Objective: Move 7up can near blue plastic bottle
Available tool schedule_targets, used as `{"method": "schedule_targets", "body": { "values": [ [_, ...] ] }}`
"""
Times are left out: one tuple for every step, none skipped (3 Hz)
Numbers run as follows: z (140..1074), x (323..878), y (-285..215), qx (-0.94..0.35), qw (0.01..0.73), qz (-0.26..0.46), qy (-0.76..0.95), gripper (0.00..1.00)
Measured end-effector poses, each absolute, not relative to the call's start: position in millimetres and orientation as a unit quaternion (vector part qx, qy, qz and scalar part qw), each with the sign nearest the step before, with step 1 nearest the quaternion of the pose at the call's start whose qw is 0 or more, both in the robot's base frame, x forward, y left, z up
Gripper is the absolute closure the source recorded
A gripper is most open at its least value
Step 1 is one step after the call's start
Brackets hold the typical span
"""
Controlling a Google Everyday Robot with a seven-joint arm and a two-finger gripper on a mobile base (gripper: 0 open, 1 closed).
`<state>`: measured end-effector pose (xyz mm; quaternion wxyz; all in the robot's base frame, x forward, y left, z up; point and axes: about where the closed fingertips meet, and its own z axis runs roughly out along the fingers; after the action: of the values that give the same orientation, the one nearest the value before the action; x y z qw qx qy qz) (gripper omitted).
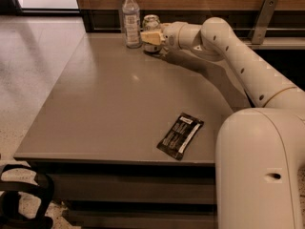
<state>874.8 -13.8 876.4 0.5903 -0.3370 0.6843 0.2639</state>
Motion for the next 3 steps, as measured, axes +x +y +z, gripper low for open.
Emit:
{"method": "schedule_targets", "body": {
  "values": [
    [861.5, 877.6, -23.6, -0.340, 0.577, 0.216, 0.711, 1.00],
    [858.3, 877.4, -27.4, -0.340, 0.573, 0.206, 0.717, 0.83],
    [861.8, 877.4, -27.4, -0.340, 0.573, 0.206, 0.717, 0.60]
  ]
}}
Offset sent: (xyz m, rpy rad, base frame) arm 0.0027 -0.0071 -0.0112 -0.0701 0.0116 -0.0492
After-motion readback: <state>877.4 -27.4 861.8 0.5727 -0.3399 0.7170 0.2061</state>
